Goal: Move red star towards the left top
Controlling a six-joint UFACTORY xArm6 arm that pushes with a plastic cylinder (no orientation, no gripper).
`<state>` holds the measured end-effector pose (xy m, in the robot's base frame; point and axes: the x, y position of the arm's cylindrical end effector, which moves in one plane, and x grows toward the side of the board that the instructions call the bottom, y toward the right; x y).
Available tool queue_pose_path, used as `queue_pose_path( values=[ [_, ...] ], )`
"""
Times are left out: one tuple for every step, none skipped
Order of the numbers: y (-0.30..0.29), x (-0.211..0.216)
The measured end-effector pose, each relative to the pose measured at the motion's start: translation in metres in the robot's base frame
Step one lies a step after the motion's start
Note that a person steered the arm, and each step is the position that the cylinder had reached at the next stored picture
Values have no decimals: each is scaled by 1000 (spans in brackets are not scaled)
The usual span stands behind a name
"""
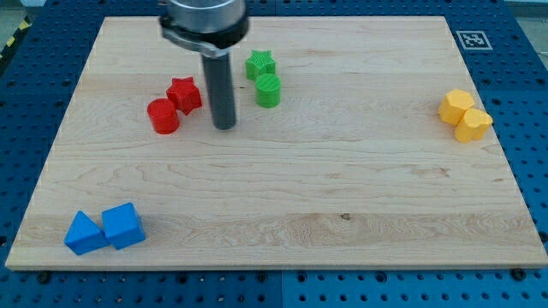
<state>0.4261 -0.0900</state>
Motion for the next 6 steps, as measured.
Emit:
queue_pose_path(
  values=[
    [-32,-28],
    [-44,-45],
    [-47,-46],
    [-51,-53],
    [-56,-72],
    [-63,-84]
  ],
)
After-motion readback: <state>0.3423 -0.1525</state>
